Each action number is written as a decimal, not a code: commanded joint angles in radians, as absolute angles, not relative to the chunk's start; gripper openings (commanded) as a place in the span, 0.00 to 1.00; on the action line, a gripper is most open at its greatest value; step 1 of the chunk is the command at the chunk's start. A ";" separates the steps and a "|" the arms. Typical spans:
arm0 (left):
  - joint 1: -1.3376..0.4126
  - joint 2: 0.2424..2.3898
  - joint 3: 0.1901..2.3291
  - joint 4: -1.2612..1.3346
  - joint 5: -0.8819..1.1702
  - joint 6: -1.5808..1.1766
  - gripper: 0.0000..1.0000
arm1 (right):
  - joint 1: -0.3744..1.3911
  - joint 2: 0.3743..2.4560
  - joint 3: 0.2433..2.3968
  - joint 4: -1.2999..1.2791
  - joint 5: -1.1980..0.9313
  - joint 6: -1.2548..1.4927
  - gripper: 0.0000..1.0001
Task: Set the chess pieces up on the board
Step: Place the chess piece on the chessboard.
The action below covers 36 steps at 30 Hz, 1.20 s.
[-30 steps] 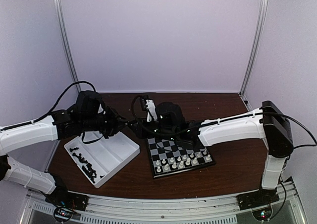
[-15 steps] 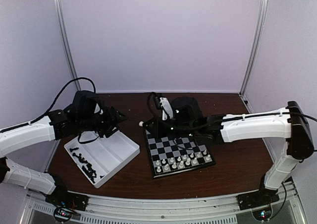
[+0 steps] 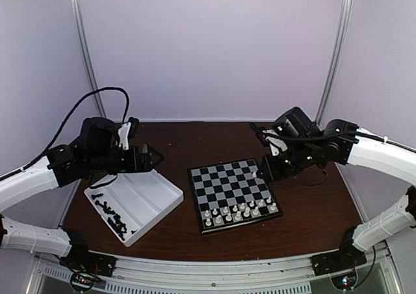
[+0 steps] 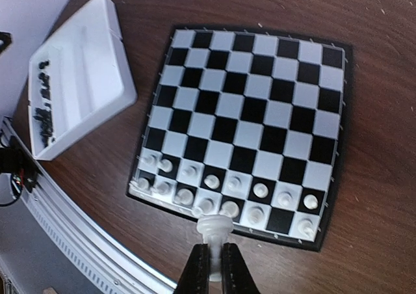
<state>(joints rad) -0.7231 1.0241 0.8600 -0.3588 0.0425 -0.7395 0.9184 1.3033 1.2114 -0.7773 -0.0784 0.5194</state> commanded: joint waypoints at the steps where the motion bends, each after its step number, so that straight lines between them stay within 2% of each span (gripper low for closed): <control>1: -0.718 0.991 0.846 -0.375 0.051 -0.558 0.86 | 0.883 1.309 1.251 -1.061 -0.091 0.485 0.05; 5: -0.718 0.960 0.836 -0.377 0.049 -0.505 0.87 | 0.861 1.345 1.258 -1.122 -0.089 0.474 0.06; 9: -0.718 0.937 0.830 -0.395 0.037 -0.467 0.97 | 0.827 1.390 1.235 -1.109 -0.119 0.457 0.06; 22: -0.718 0.899 0.814 -0.435 -0.034 -0.419 0.98 | 0.788 1.573 1.186 -1.005 -0.234 0.420 0.05; 36: -0.718 0.917 0.808 -0.420 -0.040 -0.407 0.98 | 0.787 1.671 1.149 -0.954 -0.193 0.404 0.06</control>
<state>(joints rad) -0.7231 0.9119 0.8238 -0.4442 -0.0265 -0.4240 0.7910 1.6535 1.1572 -0.9741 -0.2264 0.4164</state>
